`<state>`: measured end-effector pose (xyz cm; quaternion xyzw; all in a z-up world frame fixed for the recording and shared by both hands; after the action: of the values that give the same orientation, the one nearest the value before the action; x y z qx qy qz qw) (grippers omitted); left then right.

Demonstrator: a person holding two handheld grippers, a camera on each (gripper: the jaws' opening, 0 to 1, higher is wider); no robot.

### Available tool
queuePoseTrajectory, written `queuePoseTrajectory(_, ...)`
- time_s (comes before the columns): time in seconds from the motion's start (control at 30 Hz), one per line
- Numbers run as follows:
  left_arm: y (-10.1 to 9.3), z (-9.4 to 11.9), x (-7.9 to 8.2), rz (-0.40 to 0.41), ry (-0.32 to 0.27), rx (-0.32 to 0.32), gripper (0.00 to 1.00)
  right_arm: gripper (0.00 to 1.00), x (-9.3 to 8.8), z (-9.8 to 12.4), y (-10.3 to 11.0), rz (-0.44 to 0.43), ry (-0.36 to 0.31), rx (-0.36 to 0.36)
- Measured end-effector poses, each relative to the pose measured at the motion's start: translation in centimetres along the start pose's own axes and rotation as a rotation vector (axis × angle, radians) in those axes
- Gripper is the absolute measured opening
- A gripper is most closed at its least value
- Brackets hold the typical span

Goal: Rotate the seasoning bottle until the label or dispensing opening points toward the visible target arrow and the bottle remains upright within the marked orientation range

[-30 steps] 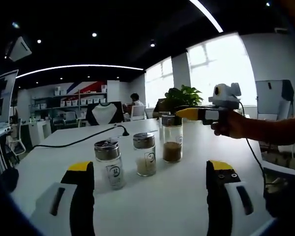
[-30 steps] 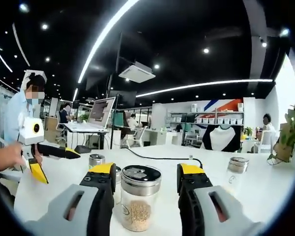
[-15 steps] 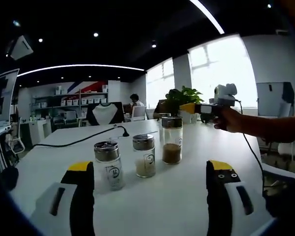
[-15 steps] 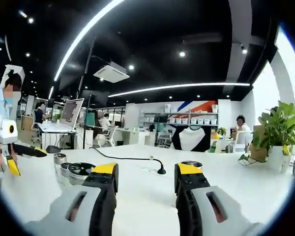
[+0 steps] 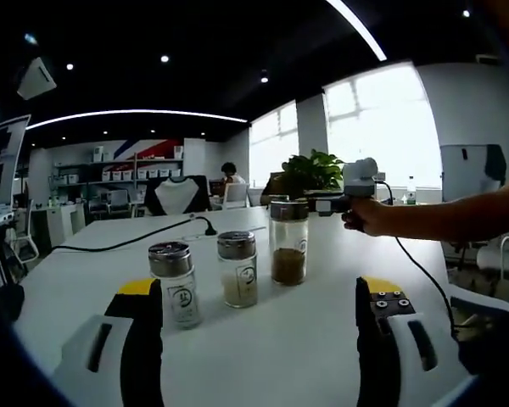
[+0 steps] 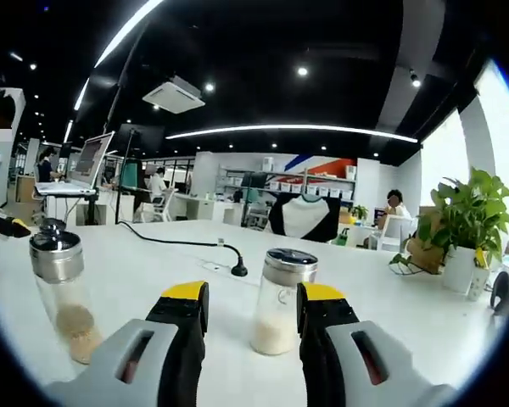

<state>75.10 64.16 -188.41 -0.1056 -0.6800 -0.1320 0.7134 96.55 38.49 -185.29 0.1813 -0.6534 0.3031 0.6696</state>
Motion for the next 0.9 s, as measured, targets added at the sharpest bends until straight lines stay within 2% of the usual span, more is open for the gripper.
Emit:
queuePoseTrajectory(0.17, -0.6, -0.1, 0.0, 0.001, 0.003, -0.018, 1.0, 0.4, -0.7, -1.7, -1.7, 0.031, 0.021, -0.059)
queuePoseTrajectory(0.33, -1.0, -0.1, 0.2, 0.006, 0.001, -0.029, 1.0, 0.4, -1.5, -2.8, -3.1, 0.011, 0.035, -0.1)
queuePoseTrajectory(0.53, -0.9, 0.0, 0.4, 0.001, -0.003, -0.03, 1.0, 0.41, -2.1, -3.9, -4.3, -0.024, 0.032, -0.097)
queuePoseTrajectory(0.63, -0.7, 0.0, 0.4, 0.002, -0.003, -0.026, 1.0, 0.38, -2.0, -4.2, -4.3, -0.022, 0.021, -0.08)
queuePoseTrajectory(0.67, -0.7, 0.0, 0.4, 0.001, -0.004, -0.025, 1.0, 0.38, -1.9, -4.5, -4.2, -0.049, -0.003, -0.059)
queuePoseTrajectory(0.8, -0.8, -0.1, 0.2, 0.002, -0.001, -0.027, 1.0, 0.38, -2.0, -4.6, -4.5, -0.076, -0.016, -0.063)
queuePoseTrajectory(0.9, -1.0, -0.1, 0.1, -0.002, 0.005, -0.034, 1.0, 0.38, -1.9, -4.5, -4.0, -0.1, -0.025, -0.062)
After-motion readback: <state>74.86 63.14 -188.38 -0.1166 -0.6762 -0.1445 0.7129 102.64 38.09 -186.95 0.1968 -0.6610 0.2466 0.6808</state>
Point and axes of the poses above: the point that each gripper's makers call its tool centre point, and the gripper's own axes: z roughly backward along the fingers, y roughly to its left, x roughly out of its top, the point moved 3 cm from there along z, roughly backward along the fingers, and after that the axes turned 15 degrees about x, right-handed, at the moved point
